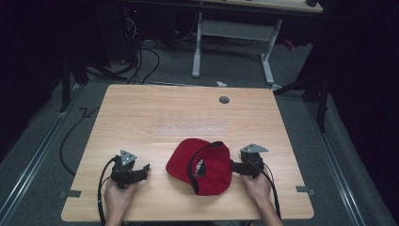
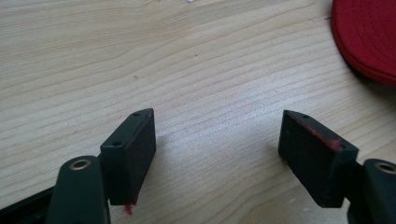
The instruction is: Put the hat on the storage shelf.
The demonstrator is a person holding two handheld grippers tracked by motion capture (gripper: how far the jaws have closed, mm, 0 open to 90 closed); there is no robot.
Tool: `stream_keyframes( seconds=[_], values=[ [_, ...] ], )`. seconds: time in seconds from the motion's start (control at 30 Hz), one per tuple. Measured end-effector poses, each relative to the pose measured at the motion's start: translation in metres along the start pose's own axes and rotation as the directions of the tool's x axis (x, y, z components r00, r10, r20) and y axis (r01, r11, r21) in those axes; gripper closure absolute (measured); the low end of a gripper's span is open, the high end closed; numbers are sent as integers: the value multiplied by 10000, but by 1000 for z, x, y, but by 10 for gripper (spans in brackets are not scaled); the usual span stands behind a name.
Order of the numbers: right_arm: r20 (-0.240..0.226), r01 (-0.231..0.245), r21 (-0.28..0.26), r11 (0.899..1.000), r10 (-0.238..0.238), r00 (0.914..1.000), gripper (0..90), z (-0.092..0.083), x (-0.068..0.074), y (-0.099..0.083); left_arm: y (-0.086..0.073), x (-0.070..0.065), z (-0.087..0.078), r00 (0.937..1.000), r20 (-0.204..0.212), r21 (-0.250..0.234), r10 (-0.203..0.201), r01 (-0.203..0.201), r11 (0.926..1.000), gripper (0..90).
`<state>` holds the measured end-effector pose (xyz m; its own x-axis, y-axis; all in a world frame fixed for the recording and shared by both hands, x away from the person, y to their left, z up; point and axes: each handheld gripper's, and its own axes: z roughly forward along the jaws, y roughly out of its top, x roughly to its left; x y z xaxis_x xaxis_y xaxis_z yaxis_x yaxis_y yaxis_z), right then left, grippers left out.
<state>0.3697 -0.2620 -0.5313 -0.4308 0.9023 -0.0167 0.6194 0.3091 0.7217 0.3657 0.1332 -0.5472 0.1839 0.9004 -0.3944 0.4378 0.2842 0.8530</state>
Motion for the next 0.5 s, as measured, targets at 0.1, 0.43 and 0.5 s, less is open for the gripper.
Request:
stream_keyframes(
  seconds=[0.1,0.43,0.5],
  values=[
    [-4,-4,-1,10000,4,10000,325,0,0,0,0,0,0,10000,15,-22,-11,11,10000,276],
    [13,-331,102,9994,330,9995,402,-3,-3,0,0,0,0,10000,34,3,2,-2,10000,270],
    [-76,-480,98,9988,481,9988,406,-5,-5,0,0,0,0,10000,34,-9,-21,21,10000,270]
  ],
)
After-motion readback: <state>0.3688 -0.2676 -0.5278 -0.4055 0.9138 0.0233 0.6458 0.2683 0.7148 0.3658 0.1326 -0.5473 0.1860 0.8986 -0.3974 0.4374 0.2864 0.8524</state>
